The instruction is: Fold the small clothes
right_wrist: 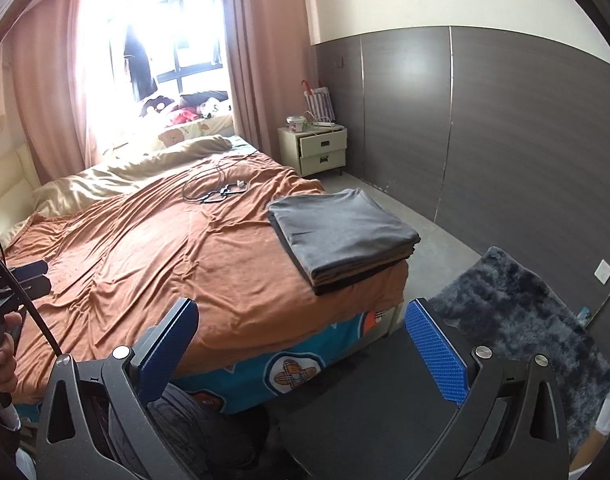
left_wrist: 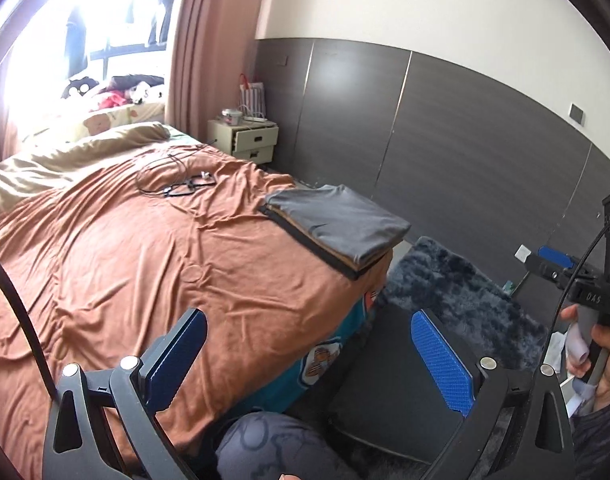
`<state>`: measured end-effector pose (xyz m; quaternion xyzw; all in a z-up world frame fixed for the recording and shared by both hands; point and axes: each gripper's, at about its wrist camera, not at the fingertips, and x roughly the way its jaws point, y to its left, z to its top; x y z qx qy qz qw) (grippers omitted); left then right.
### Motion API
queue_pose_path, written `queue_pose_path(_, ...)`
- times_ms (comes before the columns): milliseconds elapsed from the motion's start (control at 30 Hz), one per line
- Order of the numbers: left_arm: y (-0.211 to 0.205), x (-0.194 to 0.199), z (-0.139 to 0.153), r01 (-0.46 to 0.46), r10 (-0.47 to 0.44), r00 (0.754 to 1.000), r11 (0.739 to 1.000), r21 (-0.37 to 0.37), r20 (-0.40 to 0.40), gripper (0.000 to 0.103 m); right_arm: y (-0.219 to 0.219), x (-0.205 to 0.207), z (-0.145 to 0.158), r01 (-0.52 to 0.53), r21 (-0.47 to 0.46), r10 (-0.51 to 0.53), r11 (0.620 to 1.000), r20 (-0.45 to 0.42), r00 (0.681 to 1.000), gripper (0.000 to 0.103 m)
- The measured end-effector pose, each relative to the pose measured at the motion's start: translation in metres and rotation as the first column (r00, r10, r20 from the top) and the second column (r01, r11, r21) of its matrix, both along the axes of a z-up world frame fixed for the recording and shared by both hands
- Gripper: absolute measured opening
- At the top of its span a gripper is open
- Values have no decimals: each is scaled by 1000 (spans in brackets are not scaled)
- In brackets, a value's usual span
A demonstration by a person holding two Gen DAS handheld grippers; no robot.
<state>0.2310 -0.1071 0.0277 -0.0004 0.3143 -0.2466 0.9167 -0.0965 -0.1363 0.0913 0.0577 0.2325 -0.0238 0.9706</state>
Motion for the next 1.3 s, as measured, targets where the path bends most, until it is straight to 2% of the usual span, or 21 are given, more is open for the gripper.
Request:
queue_pose_path(100,17,-18,-1,-35,35,999,999,20,18,103,4,-14,0,-25,10,25,1000,22,999,103)
queue_pose_path(600,101,-108,-1,-213,218,971,975,-63,102,103,39,-68,-31,-108,10,106,994,95,990,103)
queue_pose_path(833,118,-155,-4,-271,273,946,962,-33,175,103,61,-80,-47,-136,-2,135,991,103,985,103)
queue_pose_path(1067,129,-196,-14,-309,313,923,950,-56,225,103,73,-93,-62,-167,-10,167,986,131,977,103)
queue_pose_path(1300,130,-227,-39,-349,347,902,936,-39,257,103,79,-100,-93,-168,26,163,985,142,976,103)
